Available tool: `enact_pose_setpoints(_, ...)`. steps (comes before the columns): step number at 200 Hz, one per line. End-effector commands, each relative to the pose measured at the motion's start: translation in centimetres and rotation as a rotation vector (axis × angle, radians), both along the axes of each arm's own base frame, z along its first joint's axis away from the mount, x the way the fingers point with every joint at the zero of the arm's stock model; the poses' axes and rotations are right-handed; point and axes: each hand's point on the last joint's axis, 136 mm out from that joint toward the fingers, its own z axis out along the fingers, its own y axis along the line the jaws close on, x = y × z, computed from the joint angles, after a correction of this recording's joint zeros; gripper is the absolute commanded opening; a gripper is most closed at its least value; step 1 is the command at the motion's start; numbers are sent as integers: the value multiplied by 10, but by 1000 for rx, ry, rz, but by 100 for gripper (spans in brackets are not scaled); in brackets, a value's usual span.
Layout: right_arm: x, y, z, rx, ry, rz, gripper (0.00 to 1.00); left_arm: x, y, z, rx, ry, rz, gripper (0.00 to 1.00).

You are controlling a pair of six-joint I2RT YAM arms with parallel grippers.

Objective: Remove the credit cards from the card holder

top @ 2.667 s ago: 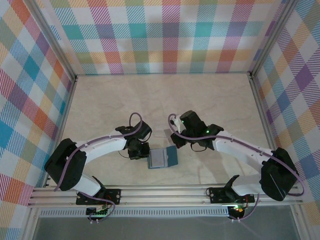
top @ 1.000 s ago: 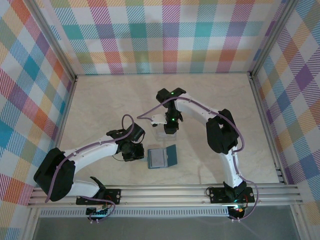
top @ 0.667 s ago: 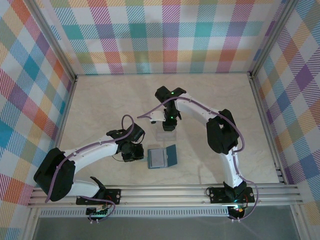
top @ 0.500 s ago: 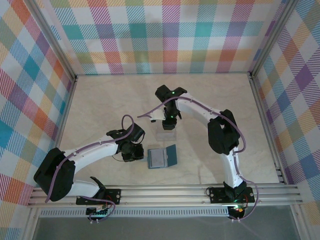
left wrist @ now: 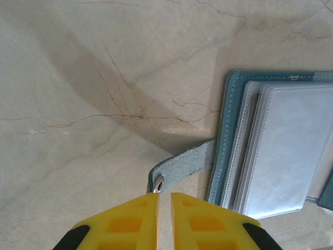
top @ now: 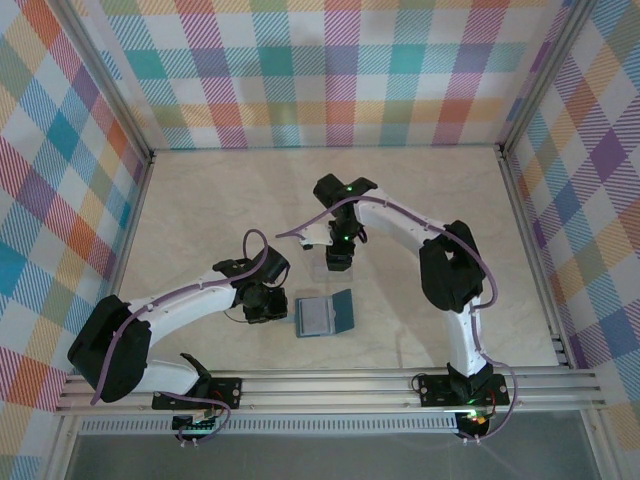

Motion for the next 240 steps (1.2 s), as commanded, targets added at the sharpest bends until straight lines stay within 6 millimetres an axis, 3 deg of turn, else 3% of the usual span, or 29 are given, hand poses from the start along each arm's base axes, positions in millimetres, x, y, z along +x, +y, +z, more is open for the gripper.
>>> enact_pose_setpoints(1,-7,4,-14,4,50,4,60,-2,5,-2,20,15,6,15)
enact_pose_setpoints(57,-2,3,-20,-14,36,1,57,-1,5,-3,20,17,7,15)
enact_pose_setpoints(93,1,7,-11,9,16,2,44,-1,5,-2,20,16,6,15)
enact_pose_setpoints(170,21,9,7,37,-111,-4,30,-1,5,-3,24,18,6,14)
enact_pose_setpoints(240,28,10,13,44,-155,-17,31,-1,6,-3,25,18,3,14)
